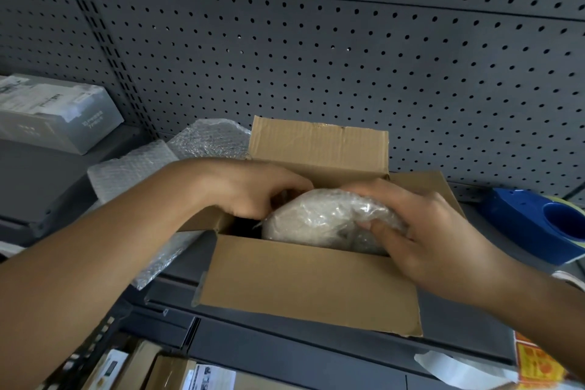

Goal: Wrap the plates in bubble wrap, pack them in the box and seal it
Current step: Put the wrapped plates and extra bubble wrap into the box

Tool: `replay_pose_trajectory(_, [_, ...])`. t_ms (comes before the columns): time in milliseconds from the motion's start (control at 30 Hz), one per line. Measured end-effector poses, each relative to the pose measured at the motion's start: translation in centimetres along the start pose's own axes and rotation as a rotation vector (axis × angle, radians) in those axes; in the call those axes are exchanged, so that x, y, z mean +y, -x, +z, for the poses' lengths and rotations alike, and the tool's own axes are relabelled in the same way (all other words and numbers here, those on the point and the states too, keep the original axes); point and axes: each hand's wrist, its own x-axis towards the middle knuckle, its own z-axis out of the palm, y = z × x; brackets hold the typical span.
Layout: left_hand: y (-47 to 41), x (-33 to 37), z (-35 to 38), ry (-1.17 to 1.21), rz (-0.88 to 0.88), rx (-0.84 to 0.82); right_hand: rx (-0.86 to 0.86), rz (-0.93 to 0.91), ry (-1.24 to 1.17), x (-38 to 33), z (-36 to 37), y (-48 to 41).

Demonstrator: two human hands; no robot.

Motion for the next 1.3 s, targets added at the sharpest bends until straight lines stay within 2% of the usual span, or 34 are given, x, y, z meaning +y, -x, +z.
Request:
replay_pose_trajectory(100, [-0.2, 0.3, 0.3, -0.062, 0.036, 0.029, -0.028, 0.033, -0.082, 0.6, -1.3, -0.5])
replay_pose_trajectory(267, [-1.2, -0.6, 1.8, -0.287, -0.05, 0.153, -0.111, 0.068, -0.12, 1.1, -2.1, -1.0])
replay_pose_trajectory(400, [-1.7, 0.0, 1.8, -0.238, -0.044, 0.155, -0.213, 0.06, -0.097, 0.7, -2.3, -1.7])
replay_pose_trajectory(567, [-2.3, 0.3, 2.4, -0.349, 0.062, 0.325, -0.36, -0.027, 0.161, -0.4, -1.5, -2.5])
replay_pose_trajectory(700, [-2.7, 0.9, 2.3, -0.276, 0.029, 0.31, -0.493, -0.046, 0.369, -1.8, -0.6, -3.1])
replay_pose_trajectory(800, [-2.7, 1.4, 2.1, -0.278, -0.019, 0.29, -0.579, -0.016, 0.419, -2.2, -0.2, -3.6])
replay_pose_trajectory(1000, [-2.7, 1.7, 2.0, -0.224, -0.065, 0.274, -0.766, 0.149, 0.258, -0.9, 0.6, -4.9])
replay_pose_trajectory(1167, [-2.7, 1.9, 2.1, -0.19, -0.084, 0.286, -0.923, 0.181, 0.284, -0.7, 1.4, -6.4])
replay_pose_trajectory(1300, [-2.6, 1.8, 2.0, -0.199, -0.111, 0.29, -0.963, 0.219, 0.172, -1.0, 0.3, -6.6])
